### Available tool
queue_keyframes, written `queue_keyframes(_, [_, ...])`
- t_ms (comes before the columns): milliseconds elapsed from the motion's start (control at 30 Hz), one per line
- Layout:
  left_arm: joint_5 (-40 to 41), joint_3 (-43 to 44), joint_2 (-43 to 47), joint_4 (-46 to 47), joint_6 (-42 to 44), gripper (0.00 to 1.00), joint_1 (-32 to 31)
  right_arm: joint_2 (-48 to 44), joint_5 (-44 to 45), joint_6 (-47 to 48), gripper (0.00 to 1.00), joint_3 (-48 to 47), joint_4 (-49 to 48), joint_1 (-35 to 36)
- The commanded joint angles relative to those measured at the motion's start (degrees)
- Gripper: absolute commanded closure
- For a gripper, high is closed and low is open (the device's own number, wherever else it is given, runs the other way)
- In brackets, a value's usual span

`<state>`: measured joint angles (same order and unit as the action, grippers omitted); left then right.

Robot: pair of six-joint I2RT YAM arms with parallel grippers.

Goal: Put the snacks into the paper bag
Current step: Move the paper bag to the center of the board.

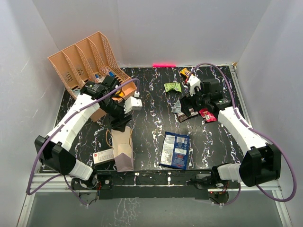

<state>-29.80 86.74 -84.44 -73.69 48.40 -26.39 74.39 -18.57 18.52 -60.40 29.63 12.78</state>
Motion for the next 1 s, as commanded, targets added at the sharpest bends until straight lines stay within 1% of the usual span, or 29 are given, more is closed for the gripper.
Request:
queue_keyframes(0, [1.4, -2.1, 1.8, 0.4, -0.7, 0.49, -1.0, -1.4, 0.4, 0.3, 0.02, -0.2, -3.4, 0.3])
queue_keyframes(100, [2.1, -3.2, 1.7, 0.8, -0.9, 0.56, -1.5, -1.4, 0.4, 0.4, 0.01, 0.0, -3.6, 0.3])
queue_keyframes(200, [2.5, -2.9, 1.3, 0.8, -0.7, 0.66, -1.8, -1.4, 0.5, 0.4, 0.02, 0.1, -3.7, 0.3])
queue_keyframes(233, [2.7, -2.5, 1.1, 0.9, -0.6, 0.73, -1.8, -1.4, 0.5, 0.3, 0.02, 0.1, -3.7, 0.3])
queue_keyframes(267, [3.0, -2.0, 0.9, 1.0, -0.3, 0.76, -1.9, -1.5, 0.5, 0.3, 0.02, 0.1, -3.7, 0.3])
queue_keyframes(333, [3.4, -0.9, 0.1, 1.0, 0.4, 0.88, -1.9, -1.8, 0.5, 0.2, 0.02, 0.1, -3.7, 0.3])
queue_keyframes(433, [5.3, 1.5, -2.0, 0.8, 1.3, 0.98, -1.9, -2.4, 0.9, 0.2, 0.01, 0.4, -3.8, 0.3])
queue_keyframes(467, [6.5, 2.4, -2.8, 0.8, 1.5, 1.00, -1.9, -2.6, 1.1, 0.2, 0.02, 0.7, -3.8, 0.3])
queue_keyframes(633, [8.9, 7.7, -6.5, 1.3, 4.4, 1.00, -1.9, -3.8, 1.9, 0.5, 0.01, 2.1, -4.7, 0.3])
queue_keyframes(767, [9.6, 14.5, -11.5, 1.3, 6.0, 1.00, -1.8, -3.8, 2.1, 0.5, 0.02, 2.4, -4.7, 0.2])
queue_keyframes(867, [9.3, 19.2, -15.7, 1.3, 6.6, 1.00, -1.3, -4.3, 1.9, 0.5, 0.02, 2.5, -4.6, 0.3])
queue_keyframes(967, [7.2, 24.0, -19.8, 1.1, 6.9, 1.00, -0.1, -5.1, 1.7, 0.5, 0.02, 3.0, -4.8, 0.3])
